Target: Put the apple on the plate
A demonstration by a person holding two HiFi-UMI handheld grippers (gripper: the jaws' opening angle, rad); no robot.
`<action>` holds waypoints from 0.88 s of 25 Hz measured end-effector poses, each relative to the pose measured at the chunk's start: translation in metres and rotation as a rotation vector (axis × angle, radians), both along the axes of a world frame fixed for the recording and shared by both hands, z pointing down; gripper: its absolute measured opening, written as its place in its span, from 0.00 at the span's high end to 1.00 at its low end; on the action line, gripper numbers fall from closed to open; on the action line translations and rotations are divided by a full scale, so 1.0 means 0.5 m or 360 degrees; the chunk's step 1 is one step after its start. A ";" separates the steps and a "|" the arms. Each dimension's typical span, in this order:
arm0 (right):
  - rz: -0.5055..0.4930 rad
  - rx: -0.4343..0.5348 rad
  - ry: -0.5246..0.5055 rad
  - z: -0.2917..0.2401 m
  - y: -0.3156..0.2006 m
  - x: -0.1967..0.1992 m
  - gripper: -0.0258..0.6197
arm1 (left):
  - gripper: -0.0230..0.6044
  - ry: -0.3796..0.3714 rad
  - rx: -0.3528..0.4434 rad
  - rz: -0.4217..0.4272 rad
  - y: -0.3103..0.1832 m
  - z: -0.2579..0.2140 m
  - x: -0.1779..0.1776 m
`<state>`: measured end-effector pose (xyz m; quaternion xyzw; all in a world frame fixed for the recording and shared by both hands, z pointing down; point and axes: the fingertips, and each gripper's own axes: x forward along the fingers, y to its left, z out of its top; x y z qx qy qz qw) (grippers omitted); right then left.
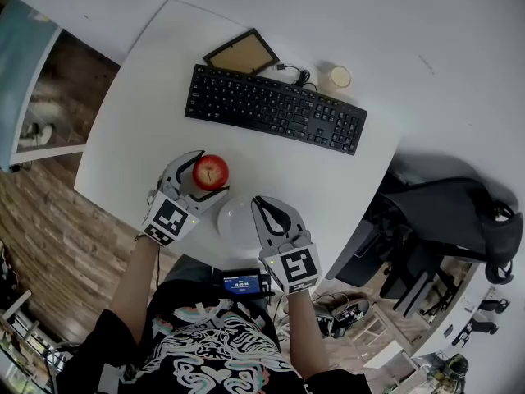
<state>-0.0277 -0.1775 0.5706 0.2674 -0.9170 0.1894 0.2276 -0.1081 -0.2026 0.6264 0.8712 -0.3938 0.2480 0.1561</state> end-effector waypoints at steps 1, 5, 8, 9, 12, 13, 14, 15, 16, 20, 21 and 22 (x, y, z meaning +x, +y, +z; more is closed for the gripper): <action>0.0003 0.0002 0.0001 0.000 0.000 0.001 0.91 | 0.35 -0.0005 -0.0001 0.0006 0.001 0.004 0.000; 0.0009 -0.0002 -0.0009 -0.002 -0.001 0.001 0.91 | 0.35 -0.0046 0.0002 0.0037 -0.003 0.005 -0.004; 0.0018 -0.0015 -0.0029 -0.012 0.004 -0.001 0.91 | 0.35 -0.0034 -0.0002 0.0013 -0.007 -0.009 -0.017; 0.0025 -0.0011 -0.0032 -0.017 0.005 -0.001 0.91 | 0.35 -0.0029 -0.0002 0.0004 -0.009 -0.016 -0.021; 0.0041 0.0011 -0.0034 -0.026 0.004 0.004 0.91 | 0.35 -0.0018 0.0014 -0.0006 -0.015 -0.029 -0.029; 0.0044 0.0020 -0.0032 -0.028 0.004 0.006 0.91 | 0.35 -0.0021 0.0022 -0.0002 -0.017 -0.034 -0.030; 0.0046 0.0028 -0.0033 -0.033 0.005 0.007 0.91 | 0.35 -0.0026 0.0028 0.0001 -0.018 -0.039 -0.031; 0.0051 0.0036 -0.0034 -0.040 0.006 0.008 0.91 | 0.35 -0.0031 0.0035 0.0003 -0.017 -0.046 -0.032; 0.0061 0.0043 -0.0036 -0.048 0.007 0.008 0.91 | 0.35 -0.0034 0.0043 0.0004 -0.016 -0.054 -0.033; 0.0113 0.0094 -0.0034 -0.080 0.013 0.014 0.91 | 0.35 -0.0042 0.0080 0.0022 -0.011 -0.090 -0.033; 0.0126 0.0106 -0.0034 -0.089 0.014 0.016 0.91 | 0.35 -0.0048 0.0084 0.0024 -0.009 -0.099 -0.034; 0.0141 0.0115 -0.0035 -0.097 0.016 0.018 0.91 | 0.35 -0.0054 0.0089 0.0023 -0.008 -0.108 -0.036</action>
